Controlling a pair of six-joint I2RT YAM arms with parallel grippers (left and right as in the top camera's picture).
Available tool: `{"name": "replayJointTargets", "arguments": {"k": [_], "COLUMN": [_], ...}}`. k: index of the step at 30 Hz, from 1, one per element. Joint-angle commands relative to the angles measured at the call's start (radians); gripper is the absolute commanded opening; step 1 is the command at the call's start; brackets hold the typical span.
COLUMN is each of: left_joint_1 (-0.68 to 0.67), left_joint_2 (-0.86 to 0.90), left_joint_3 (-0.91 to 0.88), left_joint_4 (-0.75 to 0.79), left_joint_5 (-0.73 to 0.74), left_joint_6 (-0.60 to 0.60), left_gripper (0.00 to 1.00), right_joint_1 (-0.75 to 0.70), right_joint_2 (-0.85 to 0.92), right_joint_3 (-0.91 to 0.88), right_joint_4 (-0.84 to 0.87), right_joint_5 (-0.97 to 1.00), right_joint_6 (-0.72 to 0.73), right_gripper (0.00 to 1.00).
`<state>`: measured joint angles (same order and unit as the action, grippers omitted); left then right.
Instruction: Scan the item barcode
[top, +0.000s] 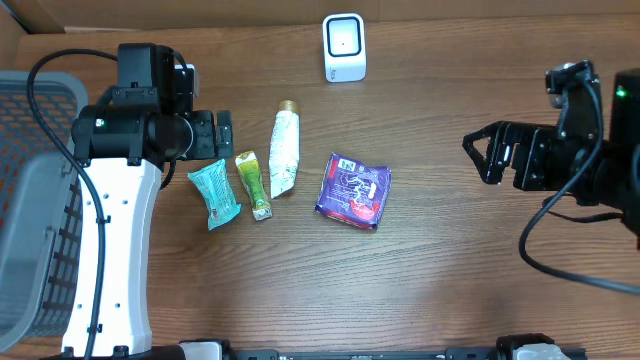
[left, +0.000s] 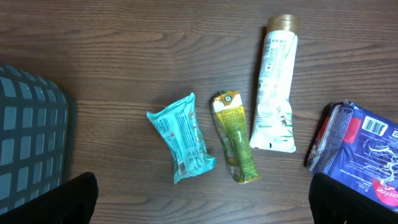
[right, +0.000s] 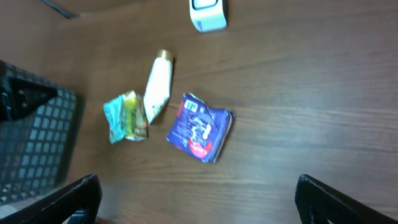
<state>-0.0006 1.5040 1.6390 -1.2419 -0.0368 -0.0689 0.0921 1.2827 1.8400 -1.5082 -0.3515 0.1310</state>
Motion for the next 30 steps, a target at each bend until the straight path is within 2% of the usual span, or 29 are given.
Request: {"name": "replayJointTargets", "arguments": {"k": [1,11,22,30], "left_joint_1": [0.000,0.000,0.000,0.000], "left_joint_2": [0.006,0.006,0.006,0.006], "left_joint_3": [0.012,0.012,0.012,0.012], "left_joint_4": [0.000,0.000,0.000,0.000], "left_joint_5": [0.011,0.011,0.011,0.011], "left_joint_6": [0.002,0.002,0.002,0.002], "left_gripper": [1.00,1.00,1.00,1.00], "right_joint_1": [-0.003,0.005,0.027,0.027], "right_joint_2": [0.018,0.122,0.211,0.211], "right_joint_3": [0.019,-0.026,-0.235,-0.404], "right_joint_4": [0.003,0.002,0.068,0.217], "right_joint_5": [-0.005,-0.077,-0.093,-0.187], "right_joint_6": [-0.031,-0.039,-0.038,-0.027], "right_gripper": [1.00,1.00,1.00,1.00]}}
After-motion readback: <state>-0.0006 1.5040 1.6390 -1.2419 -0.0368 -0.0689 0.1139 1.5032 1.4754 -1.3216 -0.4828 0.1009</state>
